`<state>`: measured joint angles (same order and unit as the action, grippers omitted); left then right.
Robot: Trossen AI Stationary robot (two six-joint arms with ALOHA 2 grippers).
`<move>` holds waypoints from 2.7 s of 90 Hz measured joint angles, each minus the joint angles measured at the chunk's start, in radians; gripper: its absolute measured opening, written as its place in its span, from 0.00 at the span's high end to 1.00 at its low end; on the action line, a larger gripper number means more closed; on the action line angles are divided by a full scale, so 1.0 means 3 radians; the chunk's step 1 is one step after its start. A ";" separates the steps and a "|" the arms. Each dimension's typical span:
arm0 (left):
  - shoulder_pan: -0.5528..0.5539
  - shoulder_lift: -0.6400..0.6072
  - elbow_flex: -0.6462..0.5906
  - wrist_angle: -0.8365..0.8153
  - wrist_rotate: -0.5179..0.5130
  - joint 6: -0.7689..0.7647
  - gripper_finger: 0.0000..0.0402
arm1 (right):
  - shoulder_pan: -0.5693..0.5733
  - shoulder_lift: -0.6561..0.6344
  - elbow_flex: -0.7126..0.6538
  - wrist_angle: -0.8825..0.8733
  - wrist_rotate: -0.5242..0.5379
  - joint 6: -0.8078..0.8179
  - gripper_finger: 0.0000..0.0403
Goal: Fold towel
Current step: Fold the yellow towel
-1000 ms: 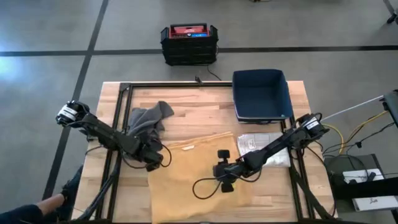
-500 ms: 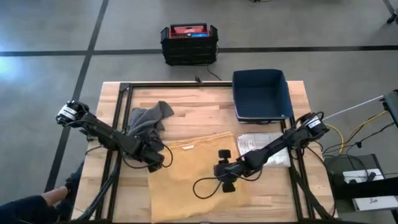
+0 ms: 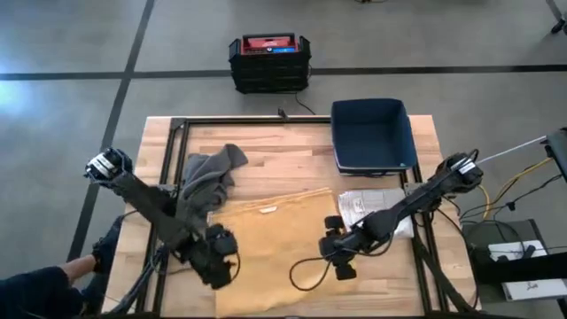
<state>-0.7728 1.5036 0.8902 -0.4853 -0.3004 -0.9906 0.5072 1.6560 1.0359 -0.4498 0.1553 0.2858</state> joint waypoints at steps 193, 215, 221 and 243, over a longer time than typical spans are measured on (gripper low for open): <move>0.1826 -0.0001 -0.0499 -0.0826 0.0525 0.1826 0.74 | -0.1845 0.0985 0.0136 0.1300 -0.0194 -0.1022 0.98; 0.1829 0.0000 -0.0495 -0.0808 0.0539 0.1925 0.94 | -0.1845 0.0985 0.0134 0.1300 -0.0194 -0.1065 0.98; 0.1829 -0.0010 -0.0476 -0.0853 0.0515 0.1875 0.98 | -0.1844 0.0985 0.0134 0.1297 -0.0194 -0.1101 0.98; 0.1829 -0.0125 -0.0243 -0.1334 -0.0011 0.1548 0.96 | -0.1825 0.0985 0.0134 0.1277 -0.0185 -0.1211 0.98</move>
<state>-0.2241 1.4661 0.8174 -0.8854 -0.3038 -0.5262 -0.0402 1.9514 1.0760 -0.0668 0.0999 -0.0776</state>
